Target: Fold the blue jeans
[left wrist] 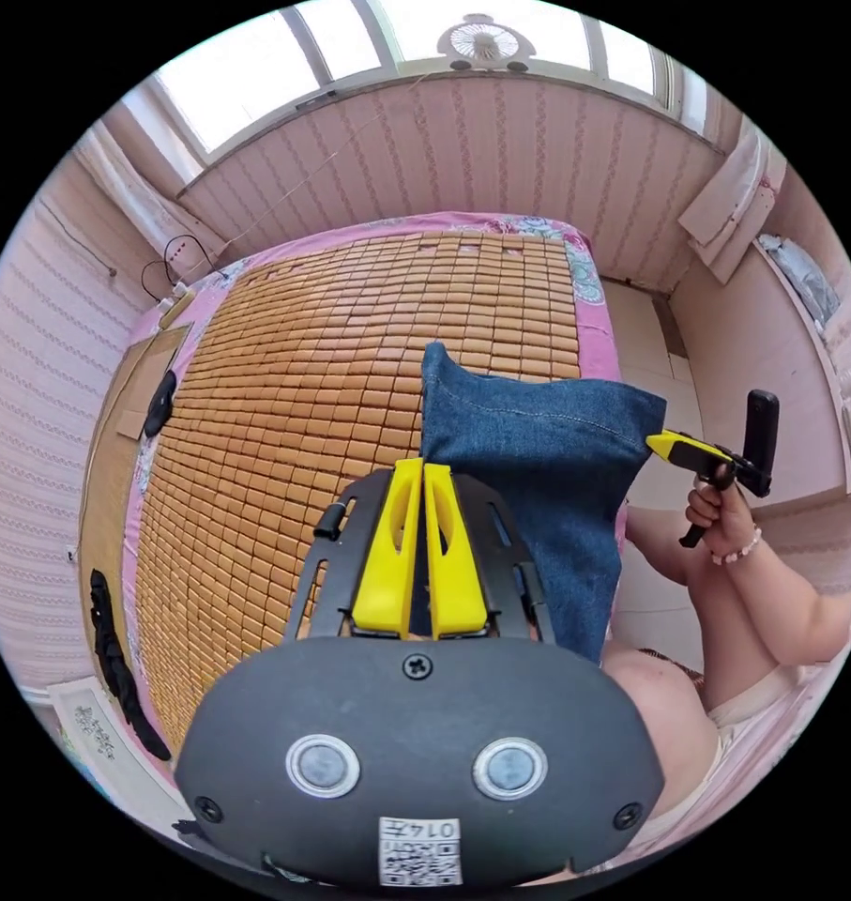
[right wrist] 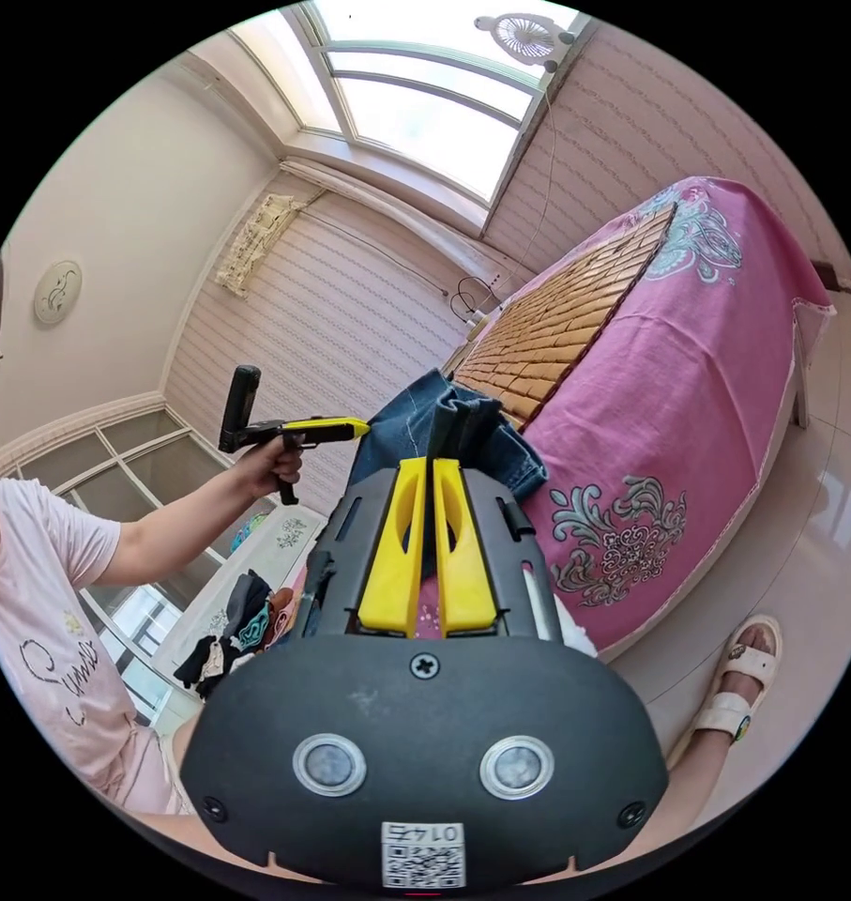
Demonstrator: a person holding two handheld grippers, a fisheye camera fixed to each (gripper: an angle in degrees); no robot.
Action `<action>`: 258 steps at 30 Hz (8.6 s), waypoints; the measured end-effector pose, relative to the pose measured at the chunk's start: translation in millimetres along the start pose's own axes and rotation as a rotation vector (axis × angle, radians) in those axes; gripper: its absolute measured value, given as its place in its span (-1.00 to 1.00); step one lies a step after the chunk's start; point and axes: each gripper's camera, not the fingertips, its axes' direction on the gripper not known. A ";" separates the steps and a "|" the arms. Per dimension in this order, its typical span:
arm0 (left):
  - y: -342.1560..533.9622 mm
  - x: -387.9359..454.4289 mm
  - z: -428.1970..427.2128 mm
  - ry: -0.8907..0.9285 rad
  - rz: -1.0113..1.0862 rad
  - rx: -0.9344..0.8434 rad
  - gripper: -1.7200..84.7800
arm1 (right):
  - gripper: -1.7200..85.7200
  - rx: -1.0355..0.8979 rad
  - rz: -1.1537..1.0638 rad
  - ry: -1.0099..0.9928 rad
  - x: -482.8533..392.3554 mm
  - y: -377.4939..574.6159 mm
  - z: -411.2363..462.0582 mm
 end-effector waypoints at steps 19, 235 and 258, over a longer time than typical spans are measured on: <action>6.6 20.0 77.0 0.008 -0.045 -0.182 -0.98 | -0.94 -0.148 0.099 0.187 -8.2 -23.4 13.7; -130.8 143.9 223.0 -0.172 0.175 -0.161 -0.86 | -0.81 -0.064 -0.096 0.379 12.4 4.5 59.6; -106.5 69.6 184.9 0.193 0.095 -0.148 -0.56 | -0.90 -0.068 -0.059 0.299 43.7 -26.4 36.4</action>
